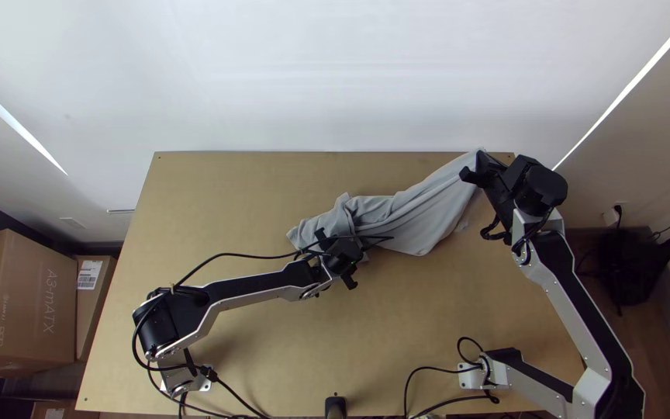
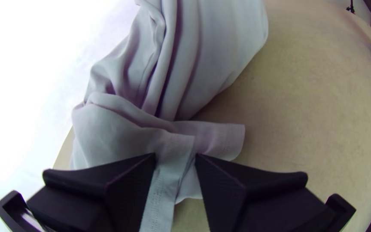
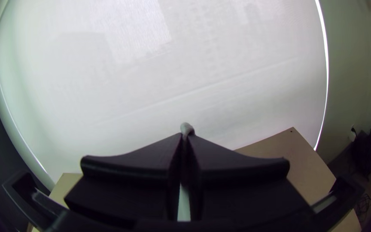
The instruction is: Fold the t-shirt
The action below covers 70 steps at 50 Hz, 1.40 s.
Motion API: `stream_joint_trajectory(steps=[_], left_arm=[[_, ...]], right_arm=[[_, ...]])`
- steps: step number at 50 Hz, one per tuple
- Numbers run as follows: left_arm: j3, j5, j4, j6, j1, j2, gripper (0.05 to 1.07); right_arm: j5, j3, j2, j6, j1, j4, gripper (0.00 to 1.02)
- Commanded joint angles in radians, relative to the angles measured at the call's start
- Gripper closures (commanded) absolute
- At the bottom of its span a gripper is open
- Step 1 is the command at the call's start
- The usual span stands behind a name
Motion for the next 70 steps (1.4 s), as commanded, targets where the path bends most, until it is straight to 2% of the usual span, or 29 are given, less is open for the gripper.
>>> stream_joint_trajectory(steps=[1, 5, 7, 34, 51, 60, 70], left_arm=[[0.023, -0.010, 0.018, 0.005, 0.014, -0.020, 0.84], [0.023, -0.010, 0.018, -0.010, 0.033, -0.037, 1.01], [0.023, -0.010, 0.018, -0.018, 0.045, -0.048, 1.05], [0.046, -0.009, -0.077, -0.093, 0.286, -0.274, 1.04], [0.082, 0.018, -0.103, -0.091, 0.545, -0.402, 1.04], [0.050, 0.077, -0.093, -0.120, 0.689, -0.410, 1.04], [0.050, 0.134, 0.015, -0.128, 0.789, -0.278, 1.04]], right_arm=[[0.015, -0.012, -0.017, 0.023, 0.008, 0.031, 1.00], [0.015, -0.013, -0.014, 0.024, 0.011, 0.033, 1.00], [0.015, -0.015, -0.012, 0.024, 0.014, 0.034, 1.00], [0.015, 0.019, -0.004, 0.026, 0.027, 0.037, 1.00], [0.017, 0.059, 0.017, -0.002, 0.017, 0.020, 1.00], [0.015, 0.060, 0.017, -0.006, 0.021, 0.011, 1.00], [0.017, 0.051, 0.020, -0.005, 0.034, 0.011, 1.00]])
